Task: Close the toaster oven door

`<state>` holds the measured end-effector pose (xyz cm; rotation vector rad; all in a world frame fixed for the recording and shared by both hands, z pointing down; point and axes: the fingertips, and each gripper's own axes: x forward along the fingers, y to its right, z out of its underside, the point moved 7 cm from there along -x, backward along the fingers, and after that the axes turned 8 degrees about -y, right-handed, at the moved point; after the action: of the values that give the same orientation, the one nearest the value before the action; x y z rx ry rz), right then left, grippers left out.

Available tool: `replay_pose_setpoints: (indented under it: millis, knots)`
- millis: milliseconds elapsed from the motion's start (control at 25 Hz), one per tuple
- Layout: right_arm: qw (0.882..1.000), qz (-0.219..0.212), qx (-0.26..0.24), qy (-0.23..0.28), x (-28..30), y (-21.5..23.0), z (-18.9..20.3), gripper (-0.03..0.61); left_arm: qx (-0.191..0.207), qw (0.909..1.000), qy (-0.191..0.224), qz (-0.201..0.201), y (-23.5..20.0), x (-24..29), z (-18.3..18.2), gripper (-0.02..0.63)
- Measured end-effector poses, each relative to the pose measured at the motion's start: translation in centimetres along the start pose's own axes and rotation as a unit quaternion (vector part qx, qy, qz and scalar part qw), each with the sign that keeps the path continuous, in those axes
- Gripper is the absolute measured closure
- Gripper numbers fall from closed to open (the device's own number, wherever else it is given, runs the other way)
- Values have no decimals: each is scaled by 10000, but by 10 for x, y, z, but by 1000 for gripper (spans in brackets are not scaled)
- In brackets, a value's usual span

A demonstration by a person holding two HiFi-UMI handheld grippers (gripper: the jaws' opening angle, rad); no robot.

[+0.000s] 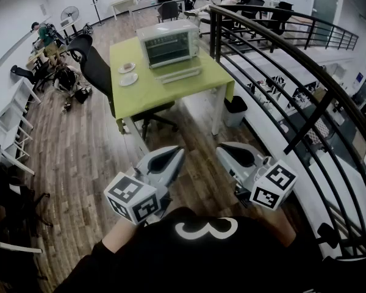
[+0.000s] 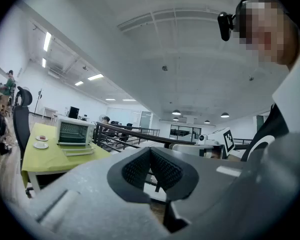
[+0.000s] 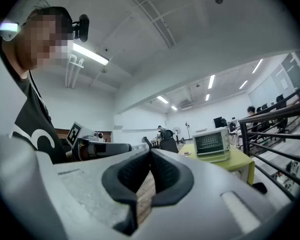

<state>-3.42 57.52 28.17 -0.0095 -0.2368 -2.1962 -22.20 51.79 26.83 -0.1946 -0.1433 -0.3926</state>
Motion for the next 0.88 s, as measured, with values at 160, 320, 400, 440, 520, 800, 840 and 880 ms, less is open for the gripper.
replay_pose_setpoints:
  millis: [160, 320, 400, 440, 520, 800, 840, 880]
  knots:
    - [9999, -95, -92, -58, -1, 2, 1, 577, 10, 10000, -29, 15, 2, 7, 2, 603]
    - [9999, -80, -44, -61, -3, 6, 3, 577, -31, 10000, -80, 0, 1, 11, 6, 603]
    - [9999, -74, 22, -98, -4, 7, 6, 577, -74, 9999, -117, -6, 1, 11, 8, 603]
    - [9999, -59, 55, -121, -4, 6, 7, 577, -94, 9999, -132, -3, 1, 11, 10, 603]
    - [9998, 6, 119, -144, -2, 7, 10, 577, -138, 9998, -153, 7, 0, 10, 13, 603]
    - [9991, 251, 272, -203, 14, 28, 24, 575, -247, 9995, -174, -37, -23, 19, 24, 603]
    - [9990, 267, 286, -201, 16, 31, 25, 575, -245, 9995, -177, -37, -26, 21, 25, 603]
    - [9990, 277, 300, -191, 19, 35, 26, 575, -238, 9996, -177, -37, -29, 23, 25, 603]
